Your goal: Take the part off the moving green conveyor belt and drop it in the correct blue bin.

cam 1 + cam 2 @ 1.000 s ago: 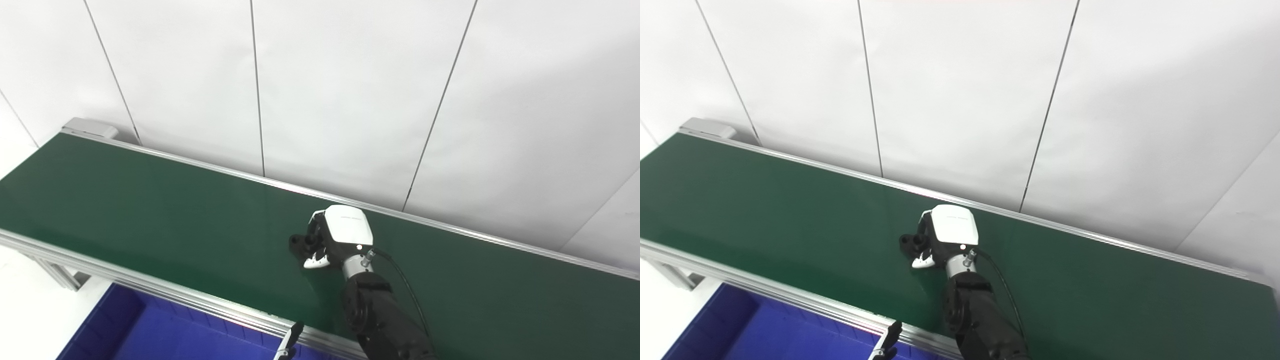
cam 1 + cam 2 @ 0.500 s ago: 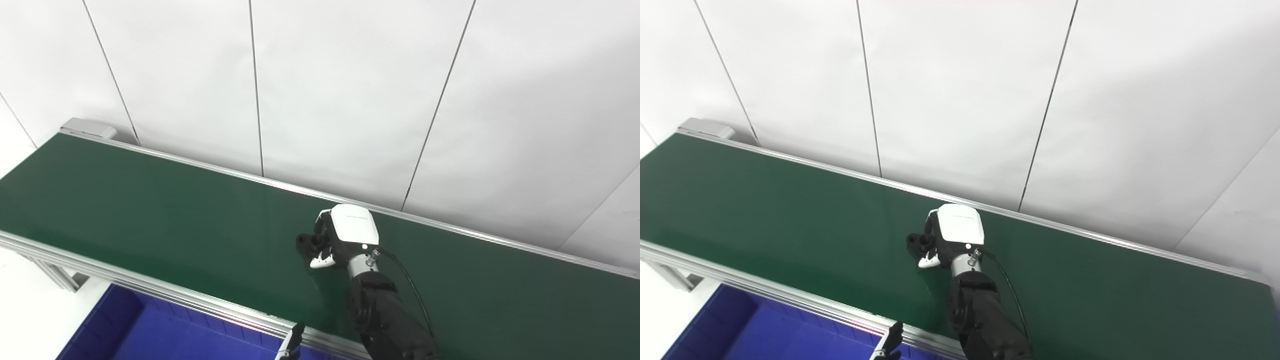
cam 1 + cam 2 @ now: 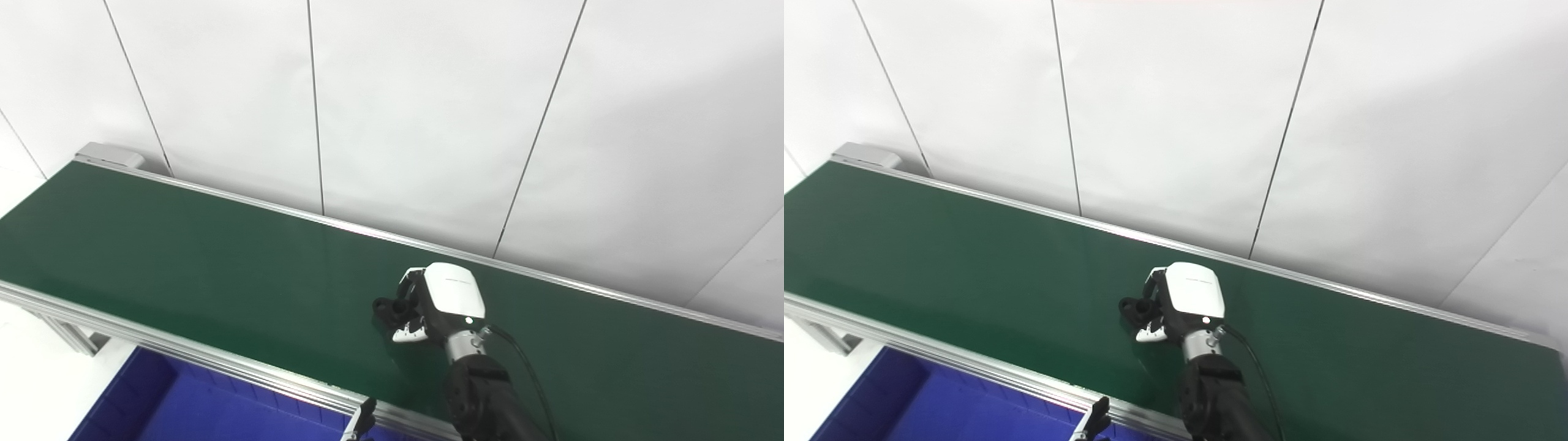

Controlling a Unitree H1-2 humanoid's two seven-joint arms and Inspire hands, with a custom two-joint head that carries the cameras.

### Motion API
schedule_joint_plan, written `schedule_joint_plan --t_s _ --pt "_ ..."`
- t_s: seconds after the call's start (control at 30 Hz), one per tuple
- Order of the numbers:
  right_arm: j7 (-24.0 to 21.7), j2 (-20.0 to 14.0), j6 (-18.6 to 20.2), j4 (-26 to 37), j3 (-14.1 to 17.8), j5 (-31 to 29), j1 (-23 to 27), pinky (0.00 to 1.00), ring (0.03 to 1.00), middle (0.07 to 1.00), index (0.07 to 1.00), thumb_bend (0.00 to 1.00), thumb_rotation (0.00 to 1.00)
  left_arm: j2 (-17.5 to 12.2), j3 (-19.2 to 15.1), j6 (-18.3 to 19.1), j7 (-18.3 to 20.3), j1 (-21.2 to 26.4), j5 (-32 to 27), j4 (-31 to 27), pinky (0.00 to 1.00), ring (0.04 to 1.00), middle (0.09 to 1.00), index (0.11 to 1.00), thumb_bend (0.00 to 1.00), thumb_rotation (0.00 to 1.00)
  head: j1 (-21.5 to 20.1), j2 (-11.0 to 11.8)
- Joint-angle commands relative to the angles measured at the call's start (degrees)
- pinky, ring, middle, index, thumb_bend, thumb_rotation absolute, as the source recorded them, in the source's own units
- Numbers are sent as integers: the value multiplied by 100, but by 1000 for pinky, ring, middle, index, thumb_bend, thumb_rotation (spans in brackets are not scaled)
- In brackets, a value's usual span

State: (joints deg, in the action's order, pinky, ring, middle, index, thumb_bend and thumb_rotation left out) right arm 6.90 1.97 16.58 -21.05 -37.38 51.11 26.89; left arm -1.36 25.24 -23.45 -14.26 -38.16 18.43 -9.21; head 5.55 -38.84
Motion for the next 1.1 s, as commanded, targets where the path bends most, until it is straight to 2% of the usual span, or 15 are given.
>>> schedule_joint_plan --t_s 0.0,0.07,0.1,0.27,0.37,0.57,0.67,0.8,0.93,1.03,1.07 --pt "-84 -2 78 564 133 55 116 234 357 459 541 510 0 459 329 -89 75 -253 -142 -623 915 978 1000 1000 614 959 0 2" --pt "-196 -63 126 898 224 61 -1 236 352 467 545 509 0 408 290 -44 169 -229 -254 -681 936 988 1000 1000 621 953 -148 -84" --pt "-263 -125 177 1135 252 118 -107 235 351 469 545 508 0 369 272 -6 233 -218 -326 -745 943 991 1000 1000 622 951 -340 -227" --pt "-571 -280 346 1958 352 384 -562 209 353 453 533 510 0 231 149 229 486 -215 -563 -1073 994 1000 1000 1000 584 942 -824 -552" --pt "-720 -301 440 2316 383 550 -804 210 349 452 536 510 0 164 71 310 582 -235 -619 -1204 1000 1000 1000 1000 588 942 -1003 -588" --pt "-1397 -487 699 3483 313 1151 -1667 219 350 453 542 508 0 40 -70 550 784 -258 -1085 -1551 1000 1000 1000 1000 623 932 -1839 -939" --pt "-1886 -527 818 4053 363 1405 -2050 210 352 451 540 510 0 10 -114 749 882 -285 -1394 -1763 1000 1000 1000 1000 652 928 -2062 -1049" --pt "-2379 -809 748 4967 674 1578 -2741 212 353 448 542 509 0 -75 -247 945 998 -338 -1666 -2000 1000 1000 1000 1000 653 941 -2446 -1272" --pt "-2549 -970 556 5518 979 1622 -3271 210 403 512 488 516 0 -119 -351 1081 1109 -340 -1834 -2127 1000 1000 1000 1000 637 961 -2570 -1347" --pt "-2683 -1077 467 6017 1164 1662 -3833 200 405 518 485 517 0 -151 -416 1200 1185 -346 -1956 -2223 1000 1000 1000 1000 629 966 -2671 -1393" --pt "-2712 -1107 430 6164 1215 1664 -4016 212 371 476 520 512 0 -166 -436 1240 1207 -349 -1990 -2248 1000 1000 1000 1000 640 956 -2682 -1387"
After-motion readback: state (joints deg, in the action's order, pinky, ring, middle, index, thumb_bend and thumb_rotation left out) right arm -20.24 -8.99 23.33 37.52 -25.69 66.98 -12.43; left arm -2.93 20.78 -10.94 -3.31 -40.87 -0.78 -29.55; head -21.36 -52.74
